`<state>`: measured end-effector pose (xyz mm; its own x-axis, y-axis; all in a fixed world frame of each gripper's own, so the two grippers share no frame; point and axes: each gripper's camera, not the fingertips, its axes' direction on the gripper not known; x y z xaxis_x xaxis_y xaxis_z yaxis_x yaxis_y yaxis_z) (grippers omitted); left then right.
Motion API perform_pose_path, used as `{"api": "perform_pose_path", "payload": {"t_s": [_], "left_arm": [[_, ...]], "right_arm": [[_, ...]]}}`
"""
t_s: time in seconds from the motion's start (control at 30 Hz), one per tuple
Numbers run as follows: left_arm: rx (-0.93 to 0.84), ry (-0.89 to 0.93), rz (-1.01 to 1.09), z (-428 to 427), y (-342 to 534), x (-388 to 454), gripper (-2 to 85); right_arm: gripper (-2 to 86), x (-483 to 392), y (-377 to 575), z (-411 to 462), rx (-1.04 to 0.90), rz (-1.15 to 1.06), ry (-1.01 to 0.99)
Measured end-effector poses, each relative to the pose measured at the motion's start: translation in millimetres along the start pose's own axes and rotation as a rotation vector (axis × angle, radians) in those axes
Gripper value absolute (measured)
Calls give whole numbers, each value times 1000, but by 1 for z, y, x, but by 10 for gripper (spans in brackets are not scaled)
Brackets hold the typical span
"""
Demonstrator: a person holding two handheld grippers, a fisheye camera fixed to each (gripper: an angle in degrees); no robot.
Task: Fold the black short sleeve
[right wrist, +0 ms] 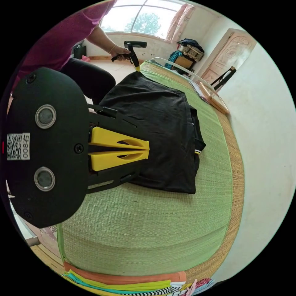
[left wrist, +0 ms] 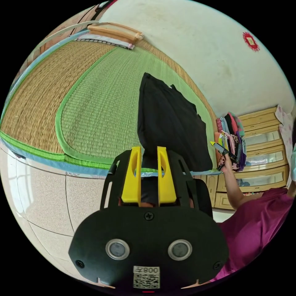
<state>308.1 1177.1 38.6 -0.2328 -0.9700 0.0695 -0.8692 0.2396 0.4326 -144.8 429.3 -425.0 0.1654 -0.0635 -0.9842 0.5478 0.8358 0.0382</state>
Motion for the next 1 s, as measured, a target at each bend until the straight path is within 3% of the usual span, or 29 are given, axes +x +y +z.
{"api": "perform_pose_path", "payload": {"t_s": [0.13,0.3,0.4,0.6,0.77,1.0], "left_arm": [[-42,14,-12,-8,-1,0,39],[1,24,-4,-47,-2,7,26],[-24,29,-39,-56,-3,1,24],[6,18,-71,-85,-9,17,27],[29,-37,-69,-119,-14,48,30],[39,1,11,-146,-25,119,42]], "right_arm": [[0,-7,33,6,-50,13,-48],[0,9,71,25,-124,38,32],[0,32,79,23,-89,117,-66],[0,33,93,-5,-29,106,-38],[1,56,121,0,-73,171,0],[7,80,158,-39,76,240,-40]]}}
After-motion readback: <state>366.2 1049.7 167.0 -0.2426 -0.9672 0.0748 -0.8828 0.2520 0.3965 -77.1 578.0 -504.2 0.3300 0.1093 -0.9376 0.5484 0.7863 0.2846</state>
